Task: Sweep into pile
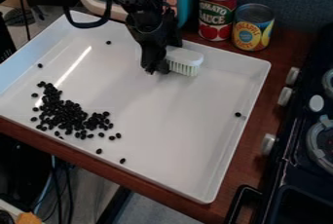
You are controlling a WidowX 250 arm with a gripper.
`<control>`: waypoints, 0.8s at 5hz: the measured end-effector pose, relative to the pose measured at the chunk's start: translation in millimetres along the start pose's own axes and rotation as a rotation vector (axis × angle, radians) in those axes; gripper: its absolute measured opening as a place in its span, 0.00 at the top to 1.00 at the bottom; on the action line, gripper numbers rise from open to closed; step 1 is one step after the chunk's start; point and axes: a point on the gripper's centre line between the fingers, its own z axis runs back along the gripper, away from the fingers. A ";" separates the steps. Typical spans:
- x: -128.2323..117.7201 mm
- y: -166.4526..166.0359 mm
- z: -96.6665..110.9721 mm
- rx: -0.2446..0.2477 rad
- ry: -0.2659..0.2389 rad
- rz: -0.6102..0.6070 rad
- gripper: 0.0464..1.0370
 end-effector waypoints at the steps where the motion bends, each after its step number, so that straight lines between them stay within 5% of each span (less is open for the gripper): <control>1: 2.6 -2.8 12.8 -0.034 -0.031 0.023 0.03; 2: 0.7 -5.7 19.8 0.002 -0.049 0.043 0.03; 3: 0.4 -30.0 53.6 -0.048 -0.040 0.068 0.04; 4: 3.5 -43.2 70.8 0.022 -0.041 0.004 0.04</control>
